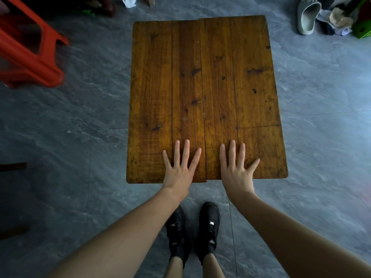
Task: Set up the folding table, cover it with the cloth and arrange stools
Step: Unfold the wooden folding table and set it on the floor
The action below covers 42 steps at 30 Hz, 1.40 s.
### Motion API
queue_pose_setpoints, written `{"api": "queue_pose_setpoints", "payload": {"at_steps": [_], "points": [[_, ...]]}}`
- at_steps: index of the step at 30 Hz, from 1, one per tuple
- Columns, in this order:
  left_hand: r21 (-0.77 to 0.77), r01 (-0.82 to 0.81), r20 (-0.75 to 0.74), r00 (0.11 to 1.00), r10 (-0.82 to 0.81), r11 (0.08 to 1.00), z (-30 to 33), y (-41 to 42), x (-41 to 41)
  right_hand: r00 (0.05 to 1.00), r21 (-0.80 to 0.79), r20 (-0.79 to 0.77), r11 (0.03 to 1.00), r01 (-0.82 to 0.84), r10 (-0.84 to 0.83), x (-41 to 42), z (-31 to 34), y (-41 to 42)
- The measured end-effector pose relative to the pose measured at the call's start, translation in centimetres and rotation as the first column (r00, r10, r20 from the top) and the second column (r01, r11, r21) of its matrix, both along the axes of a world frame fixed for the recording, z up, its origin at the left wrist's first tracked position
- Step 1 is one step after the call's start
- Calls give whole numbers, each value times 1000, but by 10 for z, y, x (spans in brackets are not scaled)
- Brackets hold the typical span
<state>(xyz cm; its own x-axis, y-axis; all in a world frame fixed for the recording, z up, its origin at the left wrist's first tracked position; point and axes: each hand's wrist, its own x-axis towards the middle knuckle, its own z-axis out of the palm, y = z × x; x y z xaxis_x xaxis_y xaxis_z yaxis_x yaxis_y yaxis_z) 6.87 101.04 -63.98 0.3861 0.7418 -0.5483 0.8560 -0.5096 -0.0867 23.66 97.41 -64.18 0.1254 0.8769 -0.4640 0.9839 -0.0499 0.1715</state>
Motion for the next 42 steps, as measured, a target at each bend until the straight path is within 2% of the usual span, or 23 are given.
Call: {"api": "queue_pose_setpoints", "payload": {"at_steps": [4, 6, 10, 12, 21, 29, 36, 42], "points": [[-189, -40, 162, 984, 72, 981, 6, 7, -5, 999, -82, -54, 997, 0, -4, -7, 12, 4], [-198, -49, 209, 974, 91, 979, 11, 12, -10, 996, -102, -83, 995, 11, -19, -11, 20, 9], [-157, -45, 281, 955, 89, 987, 28, 31, -18, 987, -133, -135, 989, 64, -82, -16, 36, 22], [-149, -21, 273, 960, 61, 989, 39, 42, -18, 979, -146, -170, 985, 88, -112, -16, 43, 30], [45, -50, 341, 940, 31, 998, 89, 72, -17, 946, -66, -274, 984, 163, -175, -24, 91, 72], [200, -113, 364, 931, 33, 973, 157, 86, -29, 944, 86, -319, 990, 115, -82, -31, 163, 99], [247, -148, 363, 930, 50, 958, 237, 82, -43, 948, 167, -317, 982, 91, -34, -29, 240, 104], [333, -223, 356, 929, 96, 916, 303, 64, -57, 937, 241, -343, 970, 12, 74, -32, 312, 92]]}}
